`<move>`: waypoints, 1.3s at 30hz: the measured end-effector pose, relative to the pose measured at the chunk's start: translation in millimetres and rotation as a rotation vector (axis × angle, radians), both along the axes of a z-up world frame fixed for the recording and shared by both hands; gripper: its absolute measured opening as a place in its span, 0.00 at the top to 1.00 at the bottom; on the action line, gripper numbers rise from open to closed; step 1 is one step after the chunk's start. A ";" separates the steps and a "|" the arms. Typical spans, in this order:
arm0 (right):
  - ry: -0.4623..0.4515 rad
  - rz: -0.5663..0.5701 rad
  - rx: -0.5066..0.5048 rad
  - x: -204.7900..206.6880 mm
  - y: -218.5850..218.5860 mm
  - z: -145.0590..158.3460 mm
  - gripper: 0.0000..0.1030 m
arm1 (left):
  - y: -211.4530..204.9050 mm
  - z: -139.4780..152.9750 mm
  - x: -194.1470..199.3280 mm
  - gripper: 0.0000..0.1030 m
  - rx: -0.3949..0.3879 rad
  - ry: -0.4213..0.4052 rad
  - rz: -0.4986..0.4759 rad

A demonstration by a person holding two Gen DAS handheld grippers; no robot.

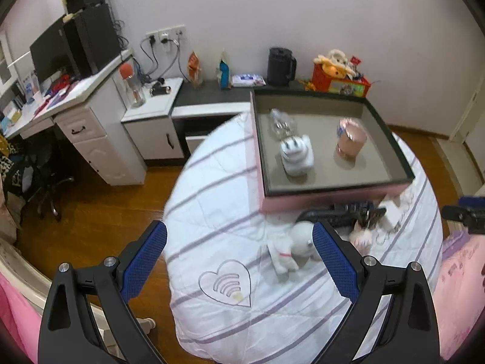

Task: Organize rigid objects
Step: 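Grasp the white astronaut figure with the left gripper while the right grasps the white charger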

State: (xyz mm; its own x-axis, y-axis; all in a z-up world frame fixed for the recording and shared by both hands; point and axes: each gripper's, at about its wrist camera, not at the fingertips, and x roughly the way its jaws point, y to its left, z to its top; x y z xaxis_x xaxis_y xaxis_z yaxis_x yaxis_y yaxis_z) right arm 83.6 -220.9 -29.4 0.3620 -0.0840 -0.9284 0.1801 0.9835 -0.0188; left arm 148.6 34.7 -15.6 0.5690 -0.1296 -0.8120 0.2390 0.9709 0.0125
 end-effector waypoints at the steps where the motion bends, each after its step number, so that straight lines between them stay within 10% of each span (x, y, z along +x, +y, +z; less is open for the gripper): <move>1: 0.005 0.005 0.001 2.1 1.6 -4.1 0.20 | -3.3 -6.2 -1.4 0.05 0.004 0.009 -0.012; 15: 0.073 0.036 -0.037 29.3 7.3 -68.0 0.20 | -32.3 -73.3 5.1 0.05 0.005 0.099 -0.119; 32: 0.079 0.086 -0.048 66.7 15.1 -97.9 0.21 | -42.1 -115.0 34.5 0.03 -0.061 0.184 0.015; 39: 0.082 0.090 -0.010 68.0 16.4 -109.0 0.40 | -32.5 -126.8 34.7 0.15 -0.059 0.188 0.018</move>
